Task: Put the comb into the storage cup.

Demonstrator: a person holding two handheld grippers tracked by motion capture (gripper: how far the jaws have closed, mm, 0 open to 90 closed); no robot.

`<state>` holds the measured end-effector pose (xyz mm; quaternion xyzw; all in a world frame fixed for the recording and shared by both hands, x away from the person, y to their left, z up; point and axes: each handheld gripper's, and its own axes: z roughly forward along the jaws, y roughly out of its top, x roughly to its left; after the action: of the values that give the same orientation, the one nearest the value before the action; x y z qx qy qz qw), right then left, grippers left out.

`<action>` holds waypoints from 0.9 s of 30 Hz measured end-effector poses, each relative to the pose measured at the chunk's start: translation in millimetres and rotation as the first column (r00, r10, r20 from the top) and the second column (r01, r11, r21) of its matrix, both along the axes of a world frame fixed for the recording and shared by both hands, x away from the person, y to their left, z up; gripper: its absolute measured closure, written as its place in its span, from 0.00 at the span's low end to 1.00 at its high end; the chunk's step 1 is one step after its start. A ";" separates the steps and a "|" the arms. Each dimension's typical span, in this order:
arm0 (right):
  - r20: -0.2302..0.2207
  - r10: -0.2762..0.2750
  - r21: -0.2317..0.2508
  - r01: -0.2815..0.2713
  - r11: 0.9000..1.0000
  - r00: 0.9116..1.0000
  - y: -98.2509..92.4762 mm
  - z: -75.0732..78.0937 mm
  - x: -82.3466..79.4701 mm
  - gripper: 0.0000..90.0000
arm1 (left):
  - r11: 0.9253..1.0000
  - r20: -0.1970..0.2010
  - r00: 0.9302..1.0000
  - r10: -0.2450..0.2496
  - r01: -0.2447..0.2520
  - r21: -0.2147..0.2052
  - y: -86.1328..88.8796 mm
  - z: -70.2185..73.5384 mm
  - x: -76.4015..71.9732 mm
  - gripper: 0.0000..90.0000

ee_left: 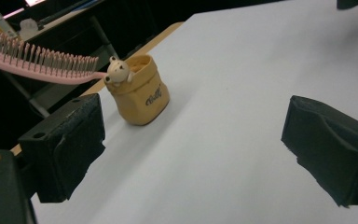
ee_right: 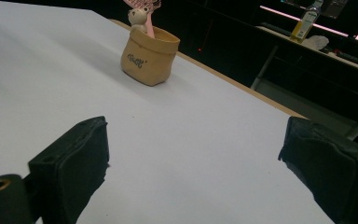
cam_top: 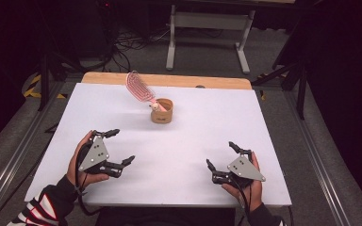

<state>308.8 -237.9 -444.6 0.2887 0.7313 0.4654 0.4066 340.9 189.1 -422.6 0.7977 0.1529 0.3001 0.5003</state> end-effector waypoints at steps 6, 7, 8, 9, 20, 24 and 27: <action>-0.002 0.001 -0.001 -0.001 1.000 1.000 0.1 -0.5 0.2 0.09 | 0.999 -0.006 1.000 0.017 -0.017 0.035 4.5 -11.6 -5.8 0.08; -0.001 0.001 -0.004 -0.001 1.000 1.000 0.1 -0.7 0.4 0.09 | 0.999 -0.006 1.000 0.017 -0.017 0.035 4.5 -11.6 -5.8 0.08; 0.000 0.000 -0.006 0.000 1.000 1.000 0.4 -0.9 0.4 0.09 | 0.999 -0.016 1.000 0.022 -0.021 0.032 7.2 -14.7 -7.0 0.08; 0.001 -0.001 -0.006 0.001 1.000 1.000 0.7 -1.2 0.3 0.09 | 0.999 -0.020 0.999 0.027 -0.026 0.038 8.1 -16.5 -7.7 0.08; -0.006 -0.004 -0.016 0.004 1.000 1.000 1.1 -3.3 0.3 0.09 | 0.995 -0.069 0.995 0.074 -0.069 0.068 22.4 -38.0 -13.0 0.07; -0.015 -0.003 -0.026 0.003 1.000 1.000 2.6 -5.4 1.2 0.09 | 0.995 -0.109 0.990 0.084 -0.078 0.057 26.9 -45.8 -12.5 0.07; -0.020 0.001 -0.029 -0.001 1.000 1.000 3.2 -6.6 1.5 0.09 | 0.994 -0.129 0.987 0.093 -0.085 0.066 31.8 -51.4 -13.3 0.07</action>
<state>310.3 -234.7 -451.2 0.2869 0.7421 0.4520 0.4033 327.6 220.9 -473.9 0.8228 0.2122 0.2732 0.4510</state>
